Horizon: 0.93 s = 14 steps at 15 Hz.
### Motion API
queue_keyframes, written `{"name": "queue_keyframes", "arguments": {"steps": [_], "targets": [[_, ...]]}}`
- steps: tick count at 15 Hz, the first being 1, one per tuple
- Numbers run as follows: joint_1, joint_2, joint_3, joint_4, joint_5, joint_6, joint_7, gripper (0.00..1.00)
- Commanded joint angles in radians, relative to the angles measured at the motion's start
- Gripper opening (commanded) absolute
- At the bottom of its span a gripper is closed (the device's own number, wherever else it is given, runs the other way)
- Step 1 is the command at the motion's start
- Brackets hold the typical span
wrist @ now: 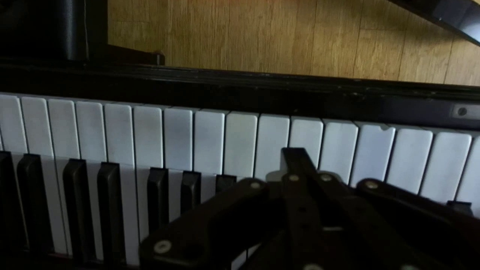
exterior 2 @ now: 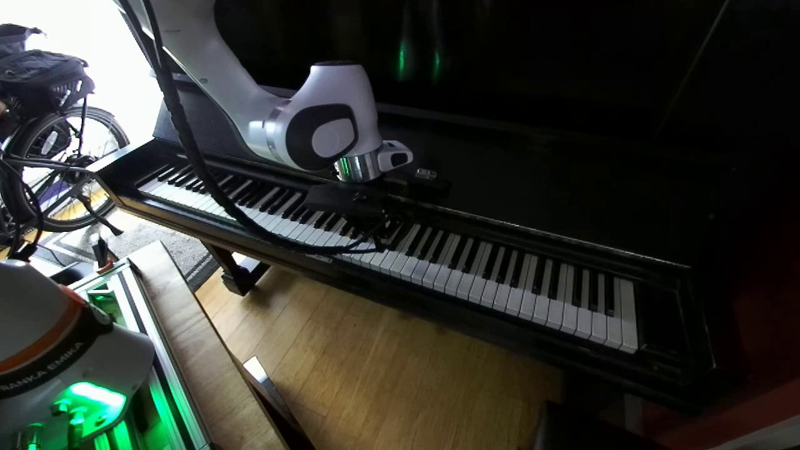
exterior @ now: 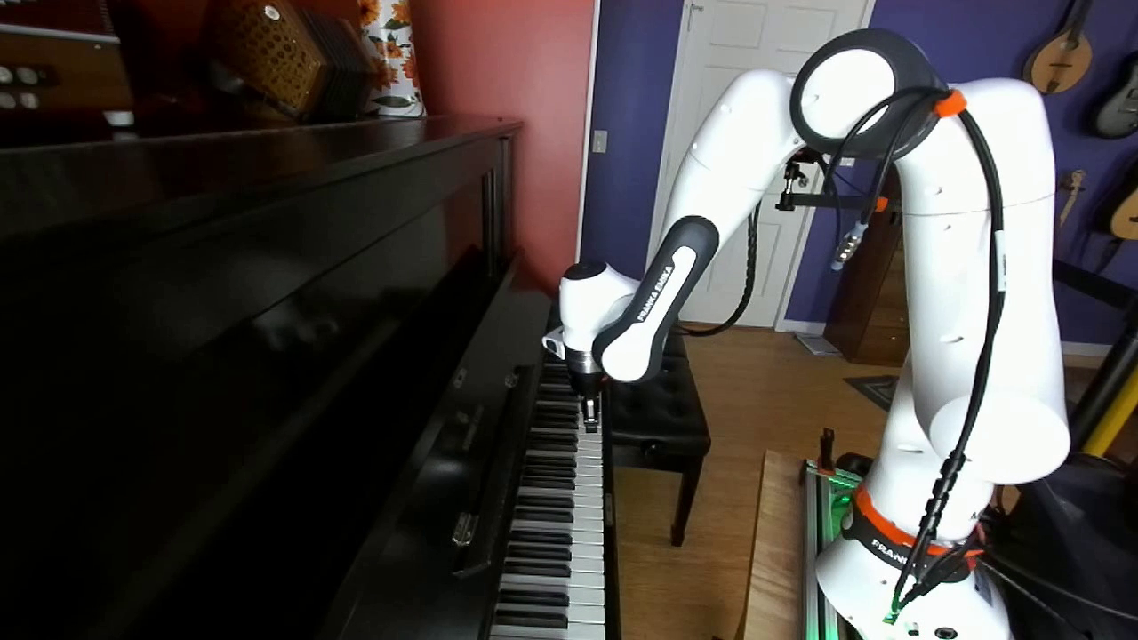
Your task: Push down on one key in the middle of the piano
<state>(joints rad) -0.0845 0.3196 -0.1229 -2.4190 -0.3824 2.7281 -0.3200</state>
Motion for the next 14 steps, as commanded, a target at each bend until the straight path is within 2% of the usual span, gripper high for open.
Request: {"name": "queue_keyframes", "arguments": {"steps": [1, 3, 11, 12, 14], "targets": [[0.021, -0.063, -0.018, -0.04, -0.042, -0.008, 0.04, 0.26], [0.021, -0.084, -0.016, -0.047, -0.044, -0.013, 0.044, 0.32], [0.026, -0.165, -0.007, -0.066, -0.056, -0.08, 0.077, 0.93], [0.026, -0.173, -0.007, -0.068, -0.058, -0.085, 0.08, 0.99], [0.025, -0.193, -0.004, -0.075, -0.061, -0.095, 0.081, 1.0]]}}
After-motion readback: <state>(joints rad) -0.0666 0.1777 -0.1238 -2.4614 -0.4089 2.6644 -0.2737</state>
